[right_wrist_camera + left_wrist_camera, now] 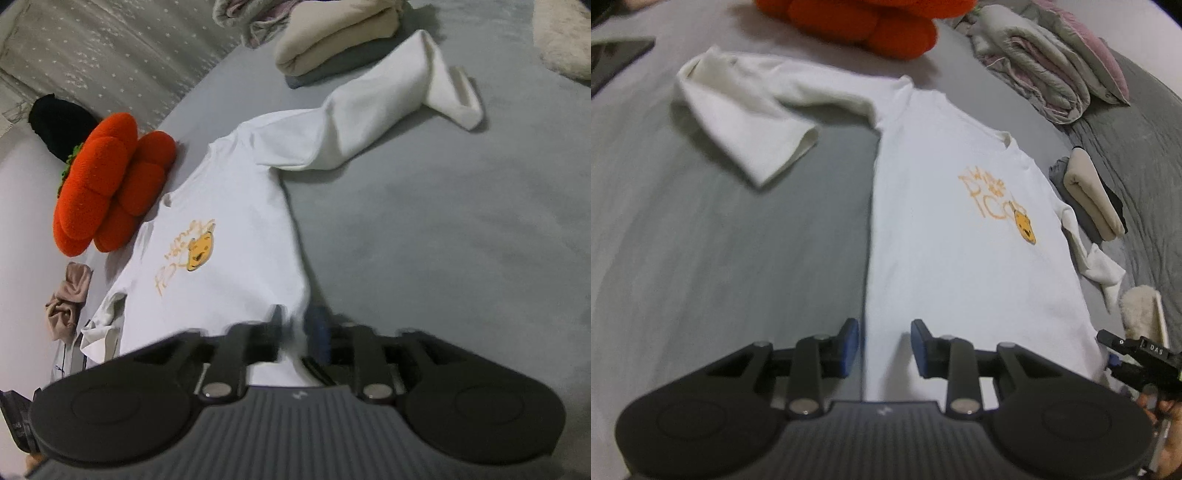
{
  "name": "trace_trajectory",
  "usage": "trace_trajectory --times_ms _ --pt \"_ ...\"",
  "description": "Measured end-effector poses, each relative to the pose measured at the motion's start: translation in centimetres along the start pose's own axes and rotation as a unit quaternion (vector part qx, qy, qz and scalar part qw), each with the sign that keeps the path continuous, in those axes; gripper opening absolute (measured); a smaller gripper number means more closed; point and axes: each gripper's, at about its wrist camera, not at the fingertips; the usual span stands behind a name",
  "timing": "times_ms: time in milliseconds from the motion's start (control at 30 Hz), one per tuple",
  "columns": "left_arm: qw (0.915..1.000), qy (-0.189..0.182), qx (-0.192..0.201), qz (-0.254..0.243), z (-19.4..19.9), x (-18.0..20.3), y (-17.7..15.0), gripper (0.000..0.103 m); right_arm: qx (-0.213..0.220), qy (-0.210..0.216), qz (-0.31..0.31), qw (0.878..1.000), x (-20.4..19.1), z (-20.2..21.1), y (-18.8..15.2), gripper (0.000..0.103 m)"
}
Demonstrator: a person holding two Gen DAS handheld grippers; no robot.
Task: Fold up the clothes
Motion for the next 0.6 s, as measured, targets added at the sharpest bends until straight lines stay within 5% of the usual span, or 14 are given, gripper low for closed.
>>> trace_trajectory --times_ms 400,467,533,600 --pt "0.9980 -0.026 -0.053 -0.024 1.0 0.5 -5.0 0.029 -0.077 -0.013 0.025 0.997 1.2 2.8 -2.7 0.045" --pt "0.9975 -0.025 -0.060 -0.027 0.9 0.8 -5.8 0.017 -0.087 -0.013 0.037 0.995 1.1 2.8 -3.5 0.042" --pt "0.9979 -0.017 -0.053 -0.033 1.2 1.3 -6.4 0.009 -0.100 -0.020 0.052 0.993 0.7 2.7 -4.1 0.017" --pt "0.9985 -0.011 -0.035 -0.041 2.2 2.0 -6.6 0.009 -0.108 -0.022 0.055 0.992 0.6 3.0 -4.4 0.007"
Point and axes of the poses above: each gripper's, at about its wrist camera, not at the fingertips, and z roughly against the way its jaws point, x to its right, y to its top
